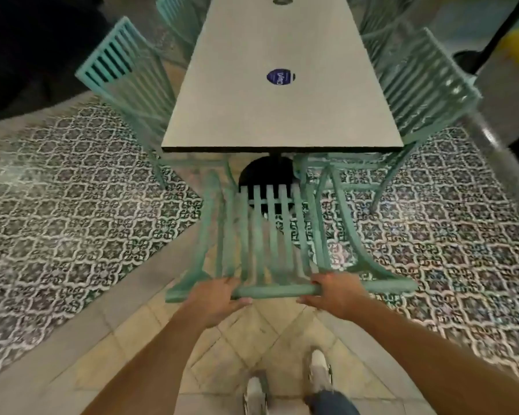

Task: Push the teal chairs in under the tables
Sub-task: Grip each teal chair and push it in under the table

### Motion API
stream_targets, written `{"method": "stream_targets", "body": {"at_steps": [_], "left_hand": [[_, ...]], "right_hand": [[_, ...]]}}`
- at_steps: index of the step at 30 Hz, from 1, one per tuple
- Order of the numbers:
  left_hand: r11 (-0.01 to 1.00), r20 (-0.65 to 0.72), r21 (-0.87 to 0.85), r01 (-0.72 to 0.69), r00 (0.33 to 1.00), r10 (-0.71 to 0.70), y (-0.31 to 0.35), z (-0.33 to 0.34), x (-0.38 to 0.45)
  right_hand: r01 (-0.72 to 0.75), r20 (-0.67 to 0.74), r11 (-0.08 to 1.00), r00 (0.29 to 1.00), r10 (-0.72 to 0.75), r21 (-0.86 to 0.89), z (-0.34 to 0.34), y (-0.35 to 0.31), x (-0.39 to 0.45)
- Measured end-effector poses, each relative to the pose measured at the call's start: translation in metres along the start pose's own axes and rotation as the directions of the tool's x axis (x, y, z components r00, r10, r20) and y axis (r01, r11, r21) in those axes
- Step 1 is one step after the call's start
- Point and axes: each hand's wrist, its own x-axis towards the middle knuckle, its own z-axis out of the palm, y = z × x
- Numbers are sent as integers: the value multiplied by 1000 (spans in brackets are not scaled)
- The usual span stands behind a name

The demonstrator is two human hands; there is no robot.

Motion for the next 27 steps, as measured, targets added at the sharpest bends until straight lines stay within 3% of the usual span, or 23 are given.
{"method": "stream_targets", "body": {"at_steps": [5,14,27], "left_hand": [[998,-80,33,-46,996,49,-4,3,-4],[995,-90,54,-88,992,93,-6,1,2],[984,-111,74,-159,980,167,21,11,-11]], "right_hand": [[-50,-31,996,998,47,-77,12,-4,-2],[-49,-52,986,998,41,-160,8,-3,-3],[-63,-161,997,985,56,-41,38,16,-34]]}}
